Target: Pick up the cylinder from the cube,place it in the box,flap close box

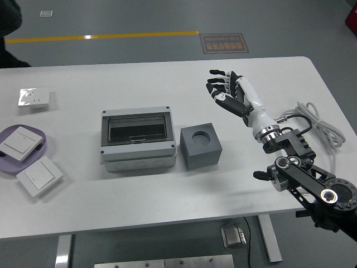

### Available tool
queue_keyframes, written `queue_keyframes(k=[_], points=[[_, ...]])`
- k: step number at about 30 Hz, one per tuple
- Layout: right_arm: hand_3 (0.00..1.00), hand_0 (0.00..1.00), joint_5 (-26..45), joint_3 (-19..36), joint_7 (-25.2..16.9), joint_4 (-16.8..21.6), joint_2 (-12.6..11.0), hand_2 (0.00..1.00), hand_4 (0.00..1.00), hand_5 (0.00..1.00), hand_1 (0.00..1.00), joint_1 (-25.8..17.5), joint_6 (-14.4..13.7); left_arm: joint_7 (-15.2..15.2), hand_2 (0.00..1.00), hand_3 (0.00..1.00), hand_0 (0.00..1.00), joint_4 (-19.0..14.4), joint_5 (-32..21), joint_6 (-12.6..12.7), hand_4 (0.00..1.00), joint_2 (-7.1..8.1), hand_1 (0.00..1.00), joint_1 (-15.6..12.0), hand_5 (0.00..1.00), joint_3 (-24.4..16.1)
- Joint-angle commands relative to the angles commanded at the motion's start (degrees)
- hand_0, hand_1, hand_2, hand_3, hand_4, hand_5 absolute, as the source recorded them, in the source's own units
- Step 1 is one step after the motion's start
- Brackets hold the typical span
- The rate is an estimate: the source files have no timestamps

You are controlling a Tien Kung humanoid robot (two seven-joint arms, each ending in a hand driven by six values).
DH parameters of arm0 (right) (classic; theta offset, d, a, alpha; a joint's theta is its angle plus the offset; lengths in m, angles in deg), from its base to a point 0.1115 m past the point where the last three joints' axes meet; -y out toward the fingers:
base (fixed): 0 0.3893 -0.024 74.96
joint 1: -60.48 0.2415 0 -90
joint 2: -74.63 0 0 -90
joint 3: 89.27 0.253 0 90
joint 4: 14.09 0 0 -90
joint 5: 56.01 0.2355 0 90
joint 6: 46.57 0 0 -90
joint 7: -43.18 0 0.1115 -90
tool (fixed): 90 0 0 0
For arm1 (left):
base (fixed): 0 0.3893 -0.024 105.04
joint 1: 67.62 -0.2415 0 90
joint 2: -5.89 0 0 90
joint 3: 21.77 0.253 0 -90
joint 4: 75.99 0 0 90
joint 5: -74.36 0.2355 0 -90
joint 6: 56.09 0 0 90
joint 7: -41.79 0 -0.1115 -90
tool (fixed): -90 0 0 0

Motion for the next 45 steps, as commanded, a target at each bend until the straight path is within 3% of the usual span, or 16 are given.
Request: queue_keyframes(k=[6,15,20,41,42,45], points=[[0.716,0.75,2.02,-0.18,-1.99,0.21,-0.24,0.686,0.691,0.334,0.682,0.08,-0.08,0.02,0.65,0.685,0.62,-0.07,-0.13,-0.05,0.751,-0.25,0.655,-0.01,0.234,0.16],[0.712,0.751,11.85,-1.09,-7.66,0.92,-0.89,0.689,0.693,0.336,0.681,0.72,2.73,0.19,0.649,0.685,0.62,-0.23,-0.21,-0.08,0.751,-0.17,0.654,0.1,0.234,1.27],[0.708,0.767,14.96,-1.59,-8.66,1.5,-1.22,0.69,0.722,0.35,0.679,0.63,3.36,0.28,0.649,0.684,0.62,-0.28,-0.08,-0.04,0.75,0.2,0.655,0.31,0.232,1.35],[0.708,0.774,14.85,-0.86,-9.61,0.91,-0.11,0.69,0.749,0.37,0.691,-0.56,1.34,0.23,0.649,0.685,0.62,-0.05,-1.65,-0.14,0.752,-0.53,0.654,-1.26,0.233,2.11],[0.753,0.774,14.79,-0.71,-9.62,0.92,-0.11,0.694,0.759,0.368,0.694,-0.66,1.32,0.23,0.649,0.685,0.62,-0.04,-1.65,-0.13,0.752,-0.52,0.654,-1.26,0.234,2.09],[0.753,0.774,14.51,-0.32,-9.54,0.9,-0.14,0.694,0.759,0.368,0.694,-1.06,1.34,0.22,0.649,0.685,0.62,-0.01,-1.81,-0.12,0.752,-0.44,0.654,-1.28,0.234,2.19]])
